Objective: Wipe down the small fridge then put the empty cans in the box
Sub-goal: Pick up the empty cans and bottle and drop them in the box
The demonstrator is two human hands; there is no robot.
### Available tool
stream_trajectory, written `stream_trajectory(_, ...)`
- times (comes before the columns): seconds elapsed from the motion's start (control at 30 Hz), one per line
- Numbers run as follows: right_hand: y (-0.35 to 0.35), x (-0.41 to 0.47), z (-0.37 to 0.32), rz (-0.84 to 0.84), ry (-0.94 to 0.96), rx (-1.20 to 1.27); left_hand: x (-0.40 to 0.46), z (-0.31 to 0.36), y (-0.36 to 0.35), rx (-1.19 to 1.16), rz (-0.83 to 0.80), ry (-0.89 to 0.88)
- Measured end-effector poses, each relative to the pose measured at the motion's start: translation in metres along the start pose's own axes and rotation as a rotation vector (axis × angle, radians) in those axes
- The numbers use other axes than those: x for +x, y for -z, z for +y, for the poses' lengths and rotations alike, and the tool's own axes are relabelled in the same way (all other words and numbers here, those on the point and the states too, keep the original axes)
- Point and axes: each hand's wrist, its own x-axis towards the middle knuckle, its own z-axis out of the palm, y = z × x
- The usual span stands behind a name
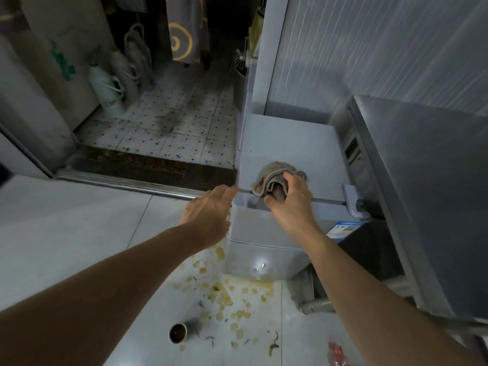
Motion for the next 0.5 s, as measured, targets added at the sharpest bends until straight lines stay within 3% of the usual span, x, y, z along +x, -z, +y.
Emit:
stream_trajectory(0.23, -0.021, -0.061, -0.008, -0.084, 0.004, -0.007, -0.044, -0.016, -0.012, -0.041, -0.038, 0.038)
stream_trajectory(0.5, -0.099, -0.126, -0.002, -0.115, -0.170, 0.012, -0.086, -0.078, -0.046, -0.030, -0.177, -0.008)
